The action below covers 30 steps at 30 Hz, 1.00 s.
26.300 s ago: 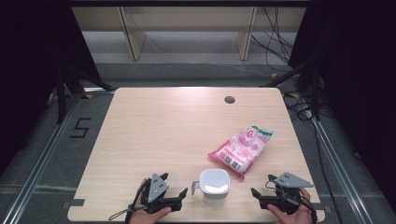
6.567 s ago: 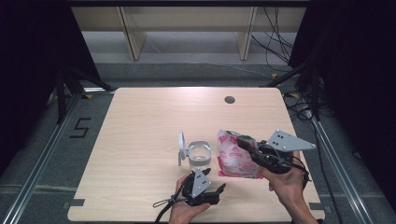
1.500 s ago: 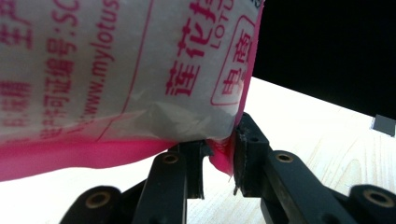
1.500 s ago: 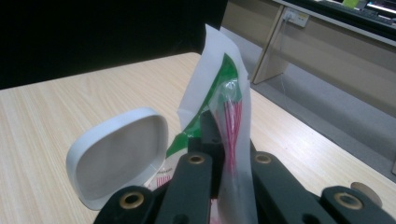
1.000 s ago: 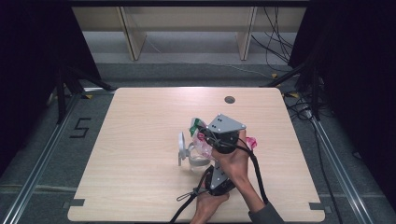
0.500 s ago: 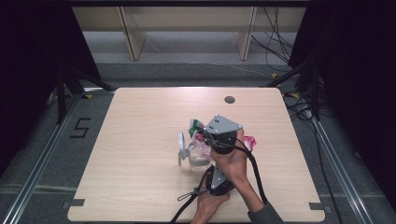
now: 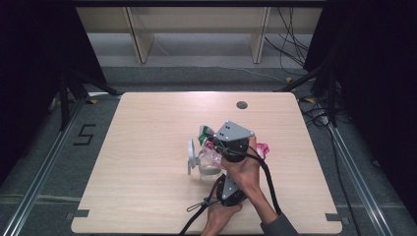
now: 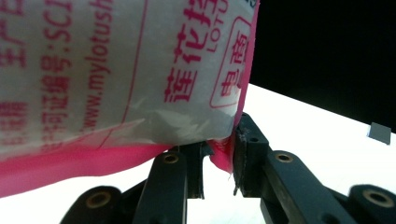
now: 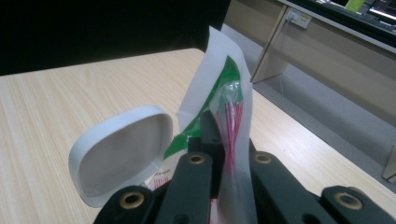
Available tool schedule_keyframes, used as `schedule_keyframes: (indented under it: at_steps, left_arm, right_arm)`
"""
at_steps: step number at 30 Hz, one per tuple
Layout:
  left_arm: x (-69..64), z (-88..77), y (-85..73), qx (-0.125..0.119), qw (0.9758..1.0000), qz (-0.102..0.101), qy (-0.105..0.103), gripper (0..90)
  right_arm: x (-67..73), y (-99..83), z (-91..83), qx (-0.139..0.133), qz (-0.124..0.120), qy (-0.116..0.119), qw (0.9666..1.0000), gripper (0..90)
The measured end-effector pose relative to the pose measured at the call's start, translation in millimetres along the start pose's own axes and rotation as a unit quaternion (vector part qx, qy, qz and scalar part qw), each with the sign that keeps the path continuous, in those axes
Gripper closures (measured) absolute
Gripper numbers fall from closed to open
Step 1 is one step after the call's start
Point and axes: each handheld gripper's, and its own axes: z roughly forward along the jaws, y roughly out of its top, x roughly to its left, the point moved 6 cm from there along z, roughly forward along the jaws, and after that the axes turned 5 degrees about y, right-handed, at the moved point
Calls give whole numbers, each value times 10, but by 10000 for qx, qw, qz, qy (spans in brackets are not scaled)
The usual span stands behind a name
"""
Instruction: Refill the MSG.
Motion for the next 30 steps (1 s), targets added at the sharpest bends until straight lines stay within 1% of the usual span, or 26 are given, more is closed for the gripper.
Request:
schedule_keyframes:
  at_steps: [1, 2, 3, 6, 7, 8, 9, 10, 13, 14, 16, 18, 19, 20, 21, 22, 24, 25, 26, 27, 29, 30]
  left_arm:
    - [-2, 3, 3, -9, 10000, -7, -5, 756]
    - [-5, 6, 3, -22, 10000, -1, -9, 756]
    - [-8, 5, 2, -24, 10000, -2, -10, 756]
    - [-3, 2, 5, -15, 10000, -30, -17, 756]
    - [-3, 15, 8, -48, 10000, -47, -34, 756]
    - [-6, 17, 9, -73, 10000, -54, -40, 756]
    - [-8, 10, 9, -50, 10000, -44, -30, 756]
    - [-4, 6, 11, -30, 10000, -25, -17, 756]
    - [-5, 17, 23, -81, 9999, -51, -50, 756]
    - [-11, 28, 12, -51, 10000, -57, -53, 756]
    - [-15, 28, 5, -53, 10000, -59, -35, 756]
    - [-8, 21, 19, -68, 10000, -50, -31, 757]
    - [-11, 23, 26, -104, 9999, -80, -59, 757]
    - [-13, 26, 19, -72, 9999, -78, -56, 757]
    - [-13, 26, 19, -72, 9999, -78, -56, 756]
    - [-14, 27, 7, -31, 10000, -67, -44, 756]
    - [-7, 27, 7, -54, 10000, -70, -43, 757]
    - [-7, 27, 7, -54, 10000, -70, -43, 757]
    - [-12, 19, 13, -48, 10000, -73, -46, 757]
    - [-14, 17, 15, -49, 9999, -77, -54, 757]
    - [-5, 23, 7, -34, 10000, -55, -38, 757]
    - [-6, 25, 5, -41, 10000, -59, -35, 757]
  right_arm:
    - [9, -1, -14, 25, 36, 25, 10000, 900]
    - [15, 1, -15, 17, 42, -7, 10000, 900]
    - [9, 6, -10, 12, -49, -2, 10000, 900]
    - [18, 5, 5, 37, -74, 15, 10000, 900]
    - [24, 2, 9, 62, -126, 31, 9999, 900]
    - [23, 1, 12, 52, -129, 5, 9999, 900]
    - [22, 1, 3, 76, -135, 53, 9999, 900]
    - [15, 9, -2, 26, -65, -7, 10000, 900]
    - [14, 13, -11, 23, -84, 33, 10000, 900]
    - [24, 2, 15, 89, -159, 4, 9998, 900]
    - [23, -9, 26, 131, -162, 10, 9998, 900]
    - [12, -2, 7, 74, -107, 34, 9999, 900]
    - [15, 13, -2, 39, -106, 8, 9999, 900]
    - [16, 15, 1, 51, -158, 13, 9999, 900]
    - [16, 15, 1, 51, -158, 13, 9999, 900]
    - [2, -19, 31, 130, -169, 39, 9998, 900]
    - [3, -15, 24, 87, -53, 10, 9999, 900]
    - [3, -6, 12, 71, -115, 26, 9999, 900]
    - [5, 4, 5, 49, -92, 0, 9999, 900]
    - [14, 0, 0, 85, -53, 7, 9999, 900]
    - [-7, -8, 12, 95, -108, 8, 9999, 900]
    - [-1, -13, 9, 106, -7, -5, 9999, 900]
